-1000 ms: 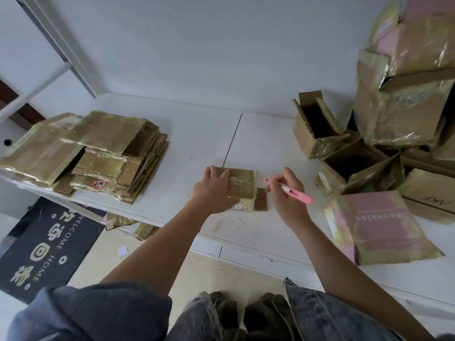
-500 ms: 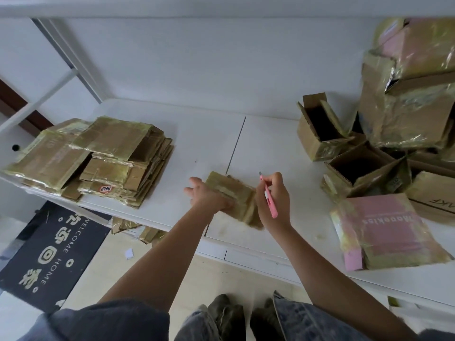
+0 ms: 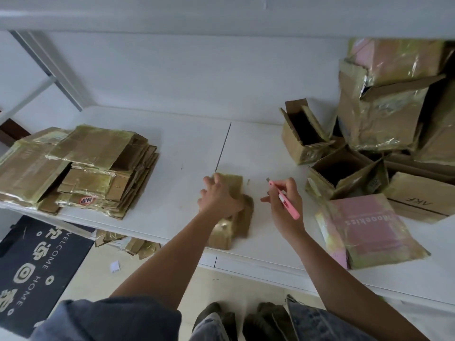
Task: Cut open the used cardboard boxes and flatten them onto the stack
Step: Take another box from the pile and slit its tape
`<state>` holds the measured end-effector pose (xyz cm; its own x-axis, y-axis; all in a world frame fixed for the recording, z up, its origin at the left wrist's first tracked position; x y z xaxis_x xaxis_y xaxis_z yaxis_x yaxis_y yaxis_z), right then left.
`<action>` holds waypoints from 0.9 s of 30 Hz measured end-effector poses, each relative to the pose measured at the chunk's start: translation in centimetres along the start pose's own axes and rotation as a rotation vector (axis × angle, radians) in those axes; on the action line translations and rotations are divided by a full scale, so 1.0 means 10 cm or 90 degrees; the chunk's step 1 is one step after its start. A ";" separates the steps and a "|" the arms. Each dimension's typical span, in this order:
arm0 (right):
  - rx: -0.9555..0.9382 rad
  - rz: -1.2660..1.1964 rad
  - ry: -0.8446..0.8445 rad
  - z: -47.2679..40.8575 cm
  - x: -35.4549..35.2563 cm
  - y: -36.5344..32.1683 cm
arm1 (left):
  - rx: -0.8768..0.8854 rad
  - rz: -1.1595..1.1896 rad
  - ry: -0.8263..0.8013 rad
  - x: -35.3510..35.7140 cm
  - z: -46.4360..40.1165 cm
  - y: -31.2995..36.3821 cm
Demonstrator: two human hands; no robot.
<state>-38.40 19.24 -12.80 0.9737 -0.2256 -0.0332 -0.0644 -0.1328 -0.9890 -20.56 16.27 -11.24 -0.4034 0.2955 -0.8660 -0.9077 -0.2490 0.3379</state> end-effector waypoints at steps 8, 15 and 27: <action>0.109 -0.160 -0.025 -0.07 0.11 0.15 | 0.258 0.032 -0.108 -0.04 -0.11 -0.21; 0.137 -0.149 -0.067 -0.02 0.29 0.25 | 0.224 0.124 -0.030 -0.02 -0.12 -0.26; 0.070 -0.067 -0.045 0.00 0.32 0.21 | 0.223 0.114 -0.066 -0.06 -0.13 -0.26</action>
<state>-35.42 18.18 -15.00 0.9871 -0.1467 0.0645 0.0584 -0.0453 -0.9973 -17.81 15.49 -12.08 -0.5523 0.3716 -0.7463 -0.7990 0.0195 0.6010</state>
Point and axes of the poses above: each hand's wrist, its own z-axis away from the middle knuckle, its own x-axis out of the palm, y = z × x, the point moved 4 cm from there along -z, towards the middle knuckle, and after that the axes turned 7 degrees about -z, right-handed, at the moved point
